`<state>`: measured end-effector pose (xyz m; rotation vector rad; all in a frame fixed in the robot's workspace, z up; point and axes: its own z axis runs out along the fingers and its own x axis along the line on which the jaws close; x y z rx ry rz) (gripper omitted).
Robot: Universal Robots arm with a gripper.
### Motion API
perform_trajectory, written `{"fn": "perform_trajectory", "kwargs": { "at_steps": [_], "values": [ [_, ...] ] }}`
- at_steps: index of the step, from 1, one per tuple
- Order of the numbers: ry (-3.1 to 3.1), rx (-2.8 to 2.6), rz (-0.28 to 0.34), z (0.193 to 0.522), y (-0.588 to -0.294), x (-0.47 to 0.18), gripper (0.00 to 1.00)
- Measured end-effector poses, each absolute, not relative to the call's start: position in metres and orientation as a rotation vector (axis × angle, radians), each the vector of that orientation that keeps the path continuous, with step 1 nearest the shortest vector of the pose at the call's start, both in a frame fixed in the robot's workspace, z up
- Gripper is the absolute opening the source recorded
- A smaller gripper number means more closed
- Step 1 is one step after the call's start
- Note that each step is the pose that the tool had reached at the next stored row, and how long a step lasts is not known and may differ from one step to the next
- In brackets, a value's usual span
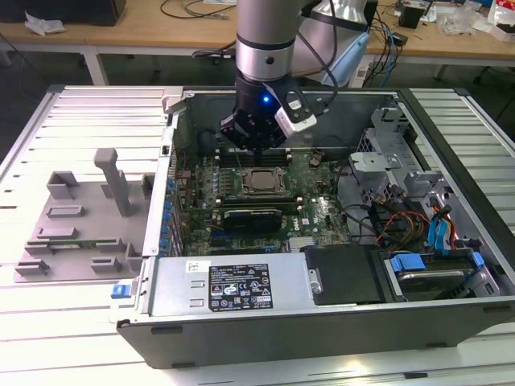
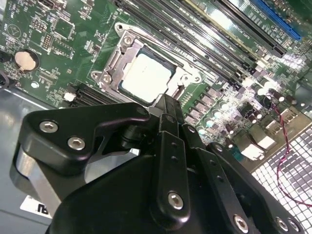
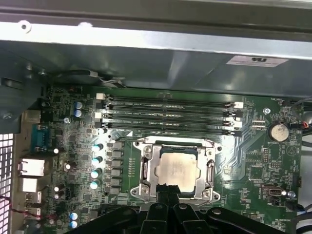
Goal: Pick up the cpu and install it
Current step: 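Install the first cpu locking lever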
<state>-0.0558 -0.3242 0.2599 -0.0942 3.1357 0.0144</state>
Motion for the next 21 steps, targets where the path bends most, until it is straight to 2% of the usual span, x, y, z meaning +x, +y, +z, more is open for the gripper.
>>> {"fn": "perform_trajectory", "kwargs": {
  "at_steps": [10, 15, 21],
  "values": [
    [3.136, -0.094, 0.014, 0.260, -0.324, -0.077, 0.11],
    [3.136, -0.094, 0.015, 0.276, -0.324, -0.077, 0.11],
    [3.136, -0.094, 0.019, 0.277, -0.324, -0.084, 0.11]
  ]
}}
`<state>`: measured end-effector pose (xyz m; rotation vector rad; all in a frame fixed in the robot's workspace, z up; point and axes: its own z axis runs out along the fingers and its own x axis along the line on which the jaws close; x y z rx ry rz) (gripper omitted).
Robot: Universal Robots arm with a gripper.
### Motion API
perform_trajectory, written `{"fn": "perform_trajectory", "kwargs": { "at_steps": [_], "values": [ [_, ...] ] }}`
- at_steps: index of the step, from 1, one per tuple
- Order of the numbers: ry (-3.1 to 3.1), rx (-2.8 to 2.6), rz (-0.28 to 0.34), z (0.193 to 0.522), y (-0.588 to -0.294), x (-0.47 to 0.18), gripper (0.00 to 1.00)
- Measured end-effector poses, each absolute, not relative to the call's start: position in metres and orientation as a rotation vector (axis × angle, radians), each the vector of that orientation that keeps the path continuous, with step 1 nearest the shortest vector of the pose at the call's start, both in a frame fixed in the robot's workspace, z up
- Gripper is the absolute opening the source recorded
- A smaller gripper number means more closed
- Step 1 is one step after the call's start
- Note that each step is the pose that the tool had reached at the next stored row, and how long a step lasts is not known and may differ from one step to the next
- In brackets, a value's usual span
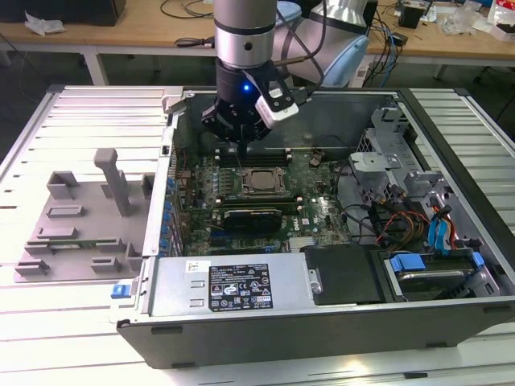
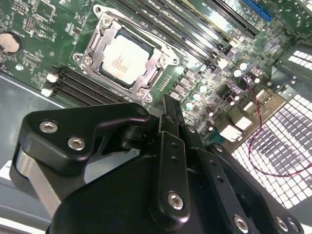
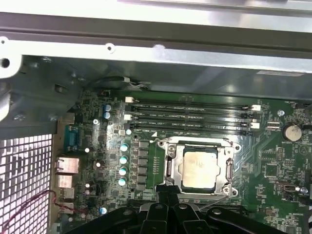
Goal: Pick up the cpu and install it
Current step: 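Install the first cpu locking lever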
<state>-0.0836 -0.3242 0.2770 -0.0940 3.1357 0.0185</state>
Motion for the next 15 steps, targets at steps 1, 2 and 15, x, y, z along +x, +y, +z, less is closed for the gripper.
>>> {"fn": "perform_trajectory", "kwargs": {
  "at_steps": [1, 2, 15],
  "values": [
    [3.135, -0.094, 0.038, 0.277, -0.324, -0.085, 0.11],
    [3.134, -0.094, 0.061, 0.277, -0.324, -0.086, 0.11],
    [3.131, -0.094, 0.117, 0.276, -0.324, -0.110, 0.11]
  ]
}}
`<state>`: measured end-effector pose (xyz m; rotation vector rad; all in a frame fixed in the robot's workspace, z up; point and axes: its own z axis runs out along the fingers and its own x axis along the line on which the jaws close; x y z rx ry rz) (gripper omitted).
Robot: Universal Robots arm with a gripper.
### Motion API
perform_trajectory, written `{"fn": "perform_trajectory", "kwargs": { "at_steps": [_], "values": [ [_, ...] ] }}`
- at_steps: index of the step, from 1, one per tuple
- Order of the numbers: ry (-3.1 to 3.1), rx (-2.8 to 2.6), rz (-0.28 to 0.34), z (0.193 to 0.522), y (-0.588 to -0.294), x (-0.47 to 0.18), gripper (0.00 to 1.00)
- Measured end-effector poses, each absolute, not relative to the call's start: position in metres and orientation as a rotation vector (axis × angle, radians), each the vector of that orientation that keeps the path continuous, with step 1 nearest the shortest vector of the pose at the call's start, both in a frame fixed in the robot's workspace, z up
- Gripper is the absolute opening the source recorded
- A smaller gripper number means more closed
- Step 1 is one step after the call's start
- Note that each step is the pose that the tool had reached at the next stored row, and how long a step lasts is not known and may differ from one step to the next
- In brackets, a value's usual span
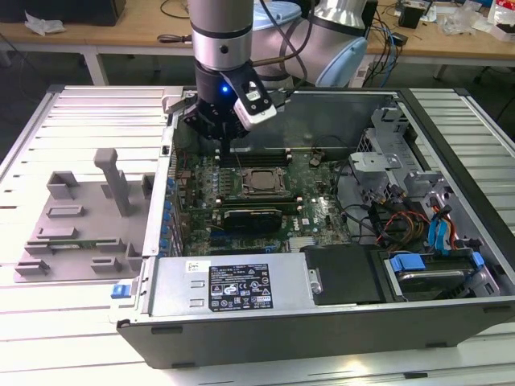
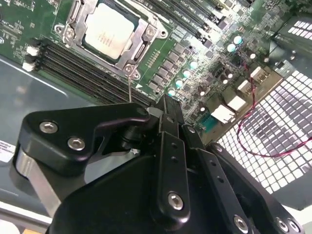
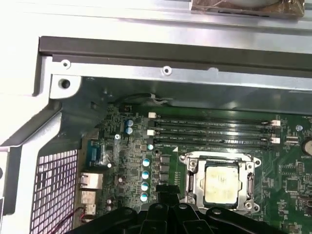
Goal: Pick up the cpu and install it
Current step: 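Install the first cpu locking lever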
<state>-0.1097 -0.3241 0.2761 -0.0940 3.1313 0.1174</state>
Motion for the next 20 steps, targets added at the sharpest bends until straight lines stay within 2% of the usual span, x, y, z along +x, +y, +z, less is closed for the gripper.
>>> {"fn": "perform_trajectory", "kwargs": {
  "at_steps": [7, 11, 14, 20],
  "values": [
    [3.120, -0.093, 0.260, 0.274, -0.325, -0.114, 0.11],
    [3.114, -0.093, 0.315, 0.273, -0.325, -0.115, 0.11],
    [3.104, -0.093, 0.391, 0.272, -0.325, -0.117, 0.11],
    [3.101, -0.093, 0.408, 0.259, -0.330, -0.106, 0.11]
  ]
}}
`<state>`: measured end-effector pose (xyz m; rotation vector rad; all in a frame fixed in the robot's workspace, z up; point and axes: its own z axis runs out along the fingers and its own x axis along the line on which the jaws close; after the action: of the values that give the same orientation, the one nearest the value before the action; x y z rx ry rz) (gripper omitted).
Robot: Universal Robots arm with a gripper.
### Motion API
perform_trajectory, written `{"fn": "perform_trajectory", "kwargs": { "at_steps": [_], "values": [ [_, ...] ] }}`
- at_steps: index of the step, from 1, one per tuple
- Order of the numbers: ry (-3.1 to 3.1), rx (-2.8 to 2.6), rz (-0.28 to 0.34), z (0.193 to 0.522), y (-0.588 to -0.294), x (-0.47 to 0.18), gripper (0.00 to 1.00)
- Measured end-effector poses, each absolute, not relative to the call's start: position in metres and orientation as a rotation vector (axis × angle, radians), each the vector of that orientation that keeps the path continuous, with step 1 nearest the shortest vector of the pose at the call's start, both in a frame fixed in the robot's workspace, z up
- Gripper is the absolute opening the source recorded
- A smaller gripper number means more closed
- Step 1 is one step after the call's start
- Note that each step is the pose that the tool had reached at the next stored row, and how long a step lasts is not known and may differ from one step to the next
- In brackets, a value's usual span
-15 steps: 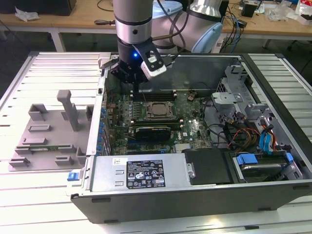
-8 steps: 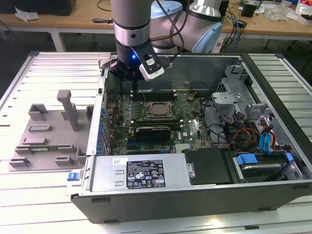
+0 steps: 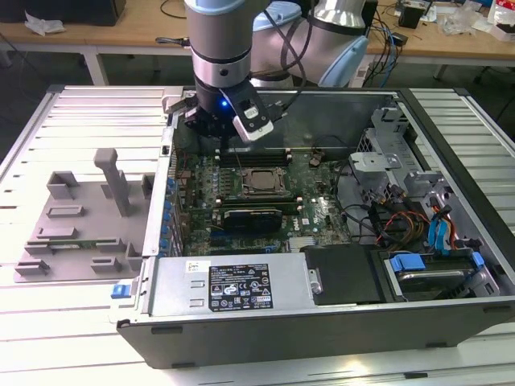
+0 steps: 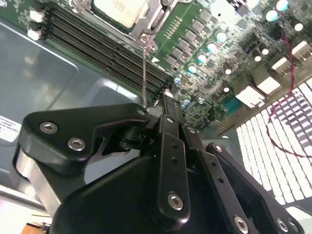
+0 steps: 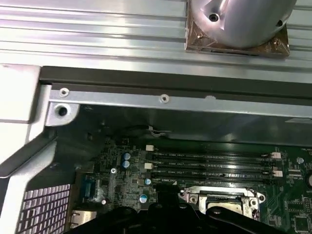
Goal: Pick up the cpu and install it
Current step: 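Install the first cpu locking lever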
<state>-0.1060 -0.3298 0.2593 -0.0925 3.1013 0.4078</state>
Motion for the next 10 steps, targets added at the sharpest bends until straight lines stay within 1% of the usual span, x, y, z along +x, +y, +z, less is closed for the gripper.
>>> {"fn": "perform_trajectory", "kwargs": {
  "at_steps": [6, 10],
  "values": [
    [3.101, -0.092, 0.408, 0.255, -0.331, -0.070, 0.11],
    [3.095, 0.004, 0.406, 0.248, -0.331, -0.067, 0.11]
  ]
}}
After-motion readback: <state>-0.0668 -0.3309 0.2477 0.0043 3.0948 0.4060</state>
